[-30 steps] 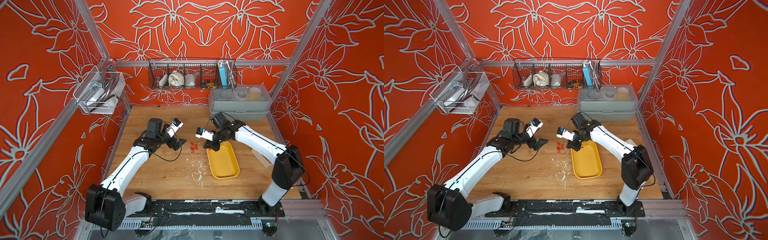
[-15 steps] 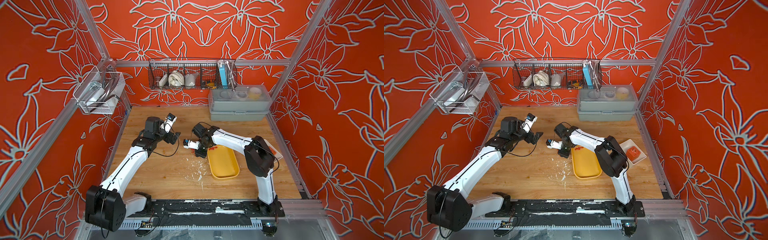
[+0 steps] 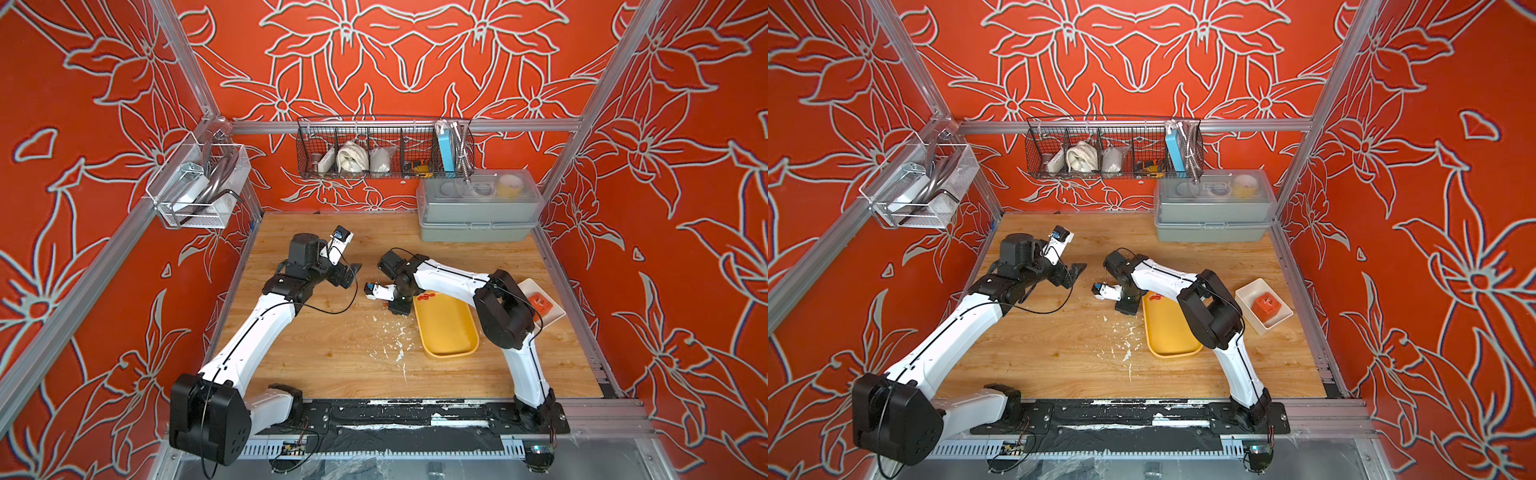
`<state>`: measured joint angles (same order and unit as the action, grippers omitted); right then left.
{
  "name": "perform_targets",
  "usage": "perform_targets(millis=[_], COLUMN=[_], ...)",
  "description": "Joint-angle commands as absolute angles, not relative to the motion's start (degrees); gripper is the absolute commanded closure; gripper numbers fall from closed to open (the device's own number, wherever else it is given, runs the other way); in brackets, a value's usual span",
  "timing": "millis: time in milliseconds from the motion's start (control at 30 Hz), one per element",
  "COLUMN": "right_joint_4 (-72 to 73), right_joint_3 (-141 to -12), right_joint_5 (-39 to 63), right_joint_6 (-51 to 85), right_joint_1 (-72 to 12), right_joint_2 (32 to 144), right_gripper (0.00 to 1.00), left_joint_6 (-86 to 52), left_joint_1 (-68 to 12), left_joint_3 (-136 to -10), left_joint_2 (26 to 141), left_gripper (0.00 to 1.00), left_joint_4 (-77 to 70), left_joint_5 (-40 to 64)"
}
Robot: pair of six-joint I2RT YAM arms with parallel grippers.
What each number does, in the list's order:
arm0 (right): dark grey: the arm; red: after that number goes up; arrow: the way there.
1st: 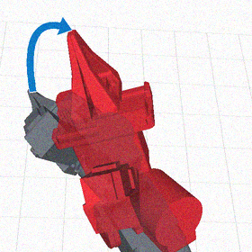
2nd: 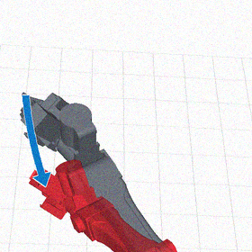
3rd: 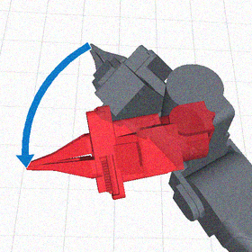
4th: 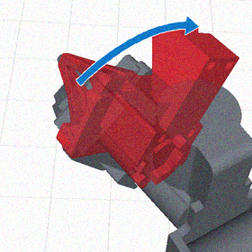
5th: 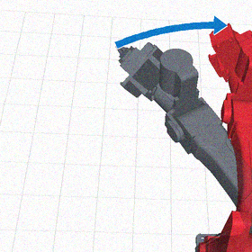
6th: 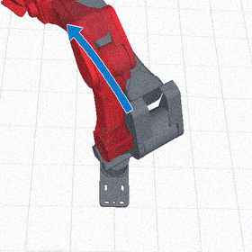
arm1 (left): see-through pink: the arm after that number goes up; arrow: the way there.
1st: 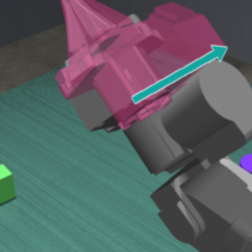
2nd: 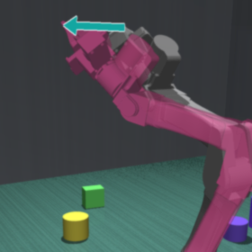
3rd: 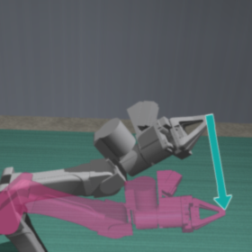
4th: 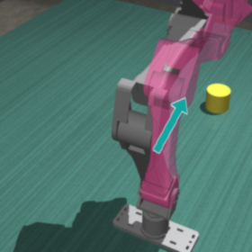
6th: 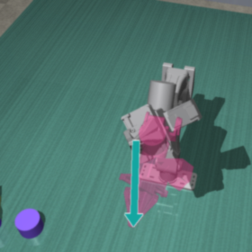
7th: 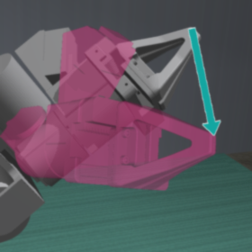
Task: Take the screw protection sleeves out of the storage box
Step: Place the screw protection sleeve at the center of the board, then pick up the screw protection sleeve from the storage box.
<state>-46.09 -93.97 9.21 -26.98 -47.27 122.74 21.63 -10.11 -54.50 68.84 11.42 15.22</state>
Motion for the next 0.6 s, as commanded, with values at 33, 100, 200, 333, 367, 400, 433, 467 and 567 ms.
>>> perform_targets(millis=[33, 100, 200, 333, 367, 400, 433, 467, 567], right_joint_4=[-49.34, -49.88, -49.84, -50.16, -50.39, -50.49, -50.62, -50.67, -50.45], right_joint_3=[-95.61, -95.54, -94.81, -93.97, -93.72, -93.47, -93.08, -92.48, -89.82], right_joint_5=[7.74, 8.79, 10.67, 15.05, 16.22, 17.10, 17.67, 18.28, 19.37], right_joint_6=[-28.89, -29.09, -29.25, -28.52, -28.41, -28.39, -28.41, -28.39, -28.82], right_joint_1=[-46.92, -46.54, -46.08, -44.55, -44.10, -43.60, -43.09, -42.45, -40.12], right_joint_2=[120.33, 118.84, 115.49, 110.44, 109.12, 107.82, 106.73, 105.35, 101.79], right_gripper=[0.74, 0.71, 0.70, 0.69, 0.69, 0.68, 0.68, 0.68, 0.68], left_joint_6=[21.75, 21.68, 21.81, 21.97, 22.10, 22.28, 22.40, 22.46, 23.22], left_joint_1=[-9.84, -9.84, -9.84, -9.84, -9.85, -9.84, -9.84, -9.84, -9.84], left_joint_3=[-54.05, -54.06, -54.15, -54.01, -53.97, -53.88, -53.88, -53.84, -53.81], left_joint_2=[67.59, 67.59, 67.41, 67.48, 67.50, 67.59, 67.63, 67.68, 68.02], left_gripper=[0.02, 0.02, 0.02, 0.02, 0.02, 0.02, 0.02, 0.02, 0.02], left_joint_4=[10.89, 10.92, 11.18, 11.34, 11.42, 11.59, 11.81, 12.07, 13.28], left_joint_5=[18.11, 18.28, 18.31, 18.86, 19.48, 20.36, 21.23, 22.23, 26.93])
